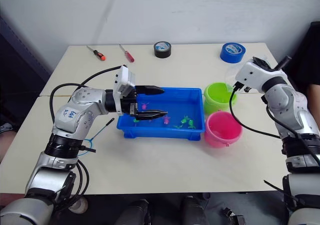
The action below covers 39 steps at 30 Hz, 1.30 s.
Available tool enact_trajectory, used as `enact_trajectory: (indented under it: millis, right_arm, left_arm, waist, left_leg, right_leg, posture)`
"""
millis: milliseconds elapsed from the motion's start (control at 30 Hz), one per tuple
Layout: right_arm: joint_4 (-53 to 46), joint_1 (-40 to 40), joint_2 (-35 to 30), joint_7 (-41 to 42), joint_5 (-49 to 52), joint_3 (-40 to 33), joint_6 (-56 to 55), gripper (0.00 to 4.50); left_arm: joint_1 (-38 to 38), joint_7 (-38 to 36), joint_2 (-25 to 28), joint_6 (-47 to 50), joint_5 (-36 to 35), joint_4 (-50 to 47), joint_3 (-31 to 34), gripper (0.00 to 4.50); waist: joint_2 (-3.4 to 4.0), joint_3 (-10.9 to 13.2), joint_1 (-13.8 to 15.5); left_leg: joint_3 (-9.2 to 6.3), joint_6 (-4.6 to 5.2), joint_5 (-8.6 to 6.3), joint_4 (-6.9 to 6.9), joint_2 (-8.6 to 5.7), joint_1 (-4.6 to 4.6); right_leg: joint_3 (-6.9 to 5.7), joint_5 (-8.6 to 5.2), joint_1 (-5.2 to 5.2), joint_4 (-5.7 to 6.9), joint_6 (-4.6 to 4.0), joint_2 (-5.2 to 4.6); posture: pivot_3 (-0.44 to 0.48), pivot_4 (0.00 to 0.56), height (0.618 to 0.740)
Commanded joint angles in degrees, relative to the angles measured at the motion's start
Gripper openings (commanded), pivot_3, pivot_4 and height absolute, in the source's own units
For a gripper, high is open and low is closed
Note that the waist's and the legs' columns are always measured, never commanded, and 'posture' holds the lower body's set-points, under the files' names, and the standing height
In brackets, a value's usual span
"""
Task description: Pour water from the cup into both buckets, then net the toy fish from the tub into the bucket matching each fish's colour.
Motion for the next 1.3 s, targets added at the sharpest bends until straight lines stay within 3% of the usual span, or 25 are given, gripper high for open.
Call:
enact_trajectory:
  millis: [33, 500, 667, 800, 933, 1033, 1100, 1233, 1300]
  right_arm:
    - [0.16, -2.43, -2.22, -3.7, -5.13, 1.68, -4.44, 0.09]
    - [-2.84, -3.24, -4.09, -11.73, -18.12, 5.89, -11.64, 0.09]
    - [-2.9, -2.43, -4.02, -11.18, -17.23, 4.73, -11.59, 0.09]
    - [-2.3, 0.78, -0.81, -5.91, -3.88, -3.02, -6.8, 0.09]
    - [-8.17, 5.77, 2.88, 0.9, 11.23, -14.33, 3.83, 0.09]
    - [-16.38, 11.31, 5.0, 5.28, 20.75, -22.19, 13.69, 0.09]
    - [-24.51, 16.36, 8.12, 7.3, 30.19, -30.09, 26.05, 0.09]
    - [-37.54, 24.04, 14.76, 4.79, 43.84, -44.85, 45.46, 0.09]
    - [-40.91, 25.94, 16.28, 3.15, 46.78, -48.36, 50.54, 0.09]
  left_arm:
    - [-0.66, -0.04, 0.11, -1.05, 0.06, -0.85, 1.2, 4.5]
    - [-0.2, -0.26, 0.1, -1.73, 0.05, -0.72, 1.28, 4.5]
    - [-0.37, -0.49, -0.07, -2.21, 0.11, -0.32, 1.12, 4.5]
    - [-0.19, -1.23, -0.1, -1.84, -0.57, -1.24, 0.91, 4.5]
    - [0.57, -3.88, 0.5, 0.02, -3.12, -3.86, 1.23, 4.5]
    - [1.27, -6.3, 1.5, 1.94, -5.15, -5.8, 1.22, 4.5]
    - [1.99, -8.45, 2.36, 3.01, -6.64, -7.56, 0.96, 4.5]
    - [3.36, -11.8, 3.73, 1.17, -5.4, -9.71, -1.21, 4.5]
    - [3.8, -12.75, 4.19, 0.47, -4.86, -10.27, -1.98, 4.5]
  waist:
    - [0.0, 0.0, 0.0]
    - [0.0, 0.0, -0.46]
    - [0.0, 0.0, -0.63]
    - [-0.02, 0.01, -0.89]
    - [-0.02, 0.01, -0.89]
    - [-0.02, 0.01, -0.88]
    - [-0.02, 0.01, -0.84]
    - [0.0, 0.0, -0.17]
    - [0.04, -0.02, 0.21]
  left_leg:
    - [0.0, -0.01, 0.0, 0.0, 0.0, 0.0]
    - [0.04, -0.02, 0.01, 0.03, 0.02, -0.01]
    - [0.05, -0.02, 0.01, 0.04, 0.02, -0.01]
    - [0.04, -0.02, 0.01, 0.07, 0.03, -0.01]
    - [-0.04, -0.01, 0.0, 0.22, 0.06, -0.13]
    - [-0.26, -0.02, -0.01, 0.44, 0.09, -0.38]
    - [-0.29, -0.01, -0.02, 0.46, 0.09, -0.4]
    - [-0.42, -0.01, -0.03, 0.52, 0.1, -0.42]
    - [-0.4, 0.0, -0.04, 0.52, 0.09, -0.4]
  right_leg:
    - [0.0, 0.0, 0.0, 0.0, 0.0, 0.0]
    - [0.06, 0.0, -0.03, 0.06, 0.0, 0.06]
    - [0.07, 0.0, -0.03, 0.07, 0.0, 0.07]
    - [0.05, 0.0, -0.01, 0.09, 0.0, 0.07]
    - [-0.03, 0.0, 0.02, 0.11, 0.0, 0.07]
    - [-0.17, 0.0, -0.05, 0.14, 0.01, 0.07]
    - [-0.17, 0.01, -0.04, 0.17, 0.01, 0.07]
    - [-0.22, 0.01, 0.0, 0.23, 0.0, 0.08]
    - [-0.19, 0.01, 0.0, 0.24, 0.0, 0.07]
  posture:
    - [0.0, 0.15, 0.736]
    - [0.0, 0.15, 0.736]
    - [0.0, 0.15, 0.736]
    - [0.0, 0.15, 0.736]
    - [0.0, 0.15, 0.736]
    - [0.0, 0.15, 0.736]
    - [0.0, 0.15, 0.736]
    - [0.0, 0.15, 0.736]
    - [0.0, 0.15, 0.736]
